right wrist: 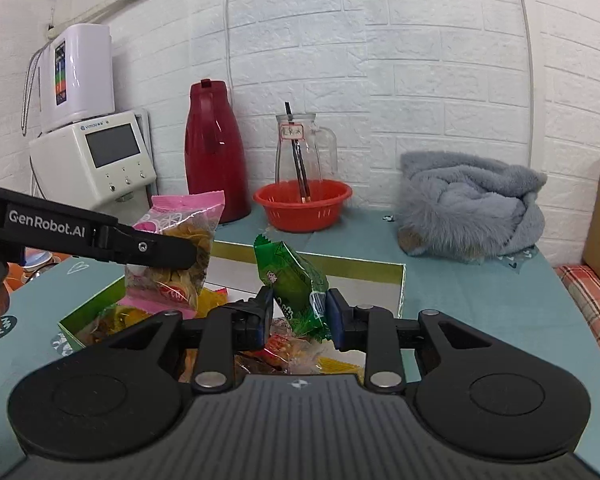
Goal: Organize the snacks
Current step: 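Carry the pink pouch and green candy into the green box and open both tools, then grasp the Danco Galette cookie pack with both tools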
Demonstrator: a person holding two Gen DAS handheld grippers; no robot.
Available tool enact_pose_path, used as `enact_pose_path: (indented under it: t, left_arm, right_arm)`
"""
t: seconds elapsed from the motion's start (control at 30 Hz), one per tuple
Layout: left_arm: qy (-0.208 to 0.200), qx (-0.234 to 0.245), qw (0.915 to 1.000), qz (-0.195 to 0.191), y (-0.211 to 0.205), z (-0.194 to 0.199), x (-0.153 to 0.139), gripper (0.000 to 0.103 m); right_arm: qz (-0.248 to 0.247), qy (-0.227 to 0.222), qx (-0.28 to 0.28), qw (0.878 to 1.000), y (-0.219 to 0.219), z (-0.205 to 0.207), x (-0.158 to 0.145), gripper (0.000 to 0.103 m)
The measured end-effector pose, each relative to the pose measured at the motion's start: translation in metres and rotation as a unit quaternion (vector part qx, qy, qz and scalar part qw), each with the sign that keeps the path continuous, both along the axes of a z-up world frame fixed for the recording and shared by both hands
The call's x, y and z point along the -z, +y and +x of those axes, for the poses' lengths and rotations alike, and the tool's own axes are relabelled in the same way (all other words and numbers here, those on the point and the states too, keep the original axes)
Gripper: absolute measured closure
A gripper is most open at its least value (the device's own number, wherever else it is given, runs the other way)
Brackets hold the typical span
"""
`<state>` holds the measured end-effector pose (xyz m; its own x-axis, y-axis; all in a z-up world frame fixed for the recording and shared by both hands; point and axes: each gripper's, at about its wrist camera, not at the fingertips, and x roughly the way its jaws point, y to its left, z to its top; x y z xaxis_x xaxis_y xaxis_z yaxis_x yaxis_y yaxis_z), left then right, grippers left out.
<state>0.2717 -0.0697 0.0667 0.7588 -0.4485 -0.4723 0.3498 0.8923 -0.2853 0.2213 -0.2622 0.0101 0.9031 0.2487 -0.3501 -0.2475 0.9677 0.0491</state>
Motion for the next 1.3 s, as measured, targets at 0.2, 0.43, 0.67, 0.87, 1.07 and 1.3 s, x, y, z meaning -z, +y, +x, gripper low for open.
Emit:
enact_pose_path:
  t: [0.2, 0.43, 0.67, 0.87, 1.07, 1.3]
  left_arm:
    - [-0.055, -0.033, 0.9977, 0.022, -0.003, -0.004, -0.003, 0.021]
    - [-0.054, -0.056, 0.9956, 0.051, -0.001, -0.008, -0.005, 0.013]
    - [-0.059, -0.061, 0.9950, 0.053, 0.001, -0.020, -0.013, 0.013]
    - [-0.068, -0.064, 0.9946, 0.046, 0.004, -0.037, -0.025, 0.013]
    - [-0.060, -0.061, 0.9955, 0.040, 0.005, -0.056, -0.032, 0.013]
    - [-0.051, 0.024, 0.9983, 0.017, 0.009, -0.104, -0.012, 0.013]
  right_arm:
    - [-0.026, -0.009, -0.007, 1.000, 0.008, 0.005, 0.010, 0.000]
    - [-0.029, -0.006, -0.005, 1.000, 0.007, -0.004, 0.018, 0.000]
    - [-0.029, -0.016, 0.002, 0.999, 0.008, -0.019, 0.008, 0.000]
    - [-0.028, -0.040, -0.002, 0.999, 0.009, -0.040, -0.008, 0.000]
    - [-0.032, -0.048, -0.003, 0.998, 0.010, -0.063, -0.013, 0.000]
    - [-0.060, -0.017, 0.013, 0.998, -0.010, -0.109, 0.007, 0.000]
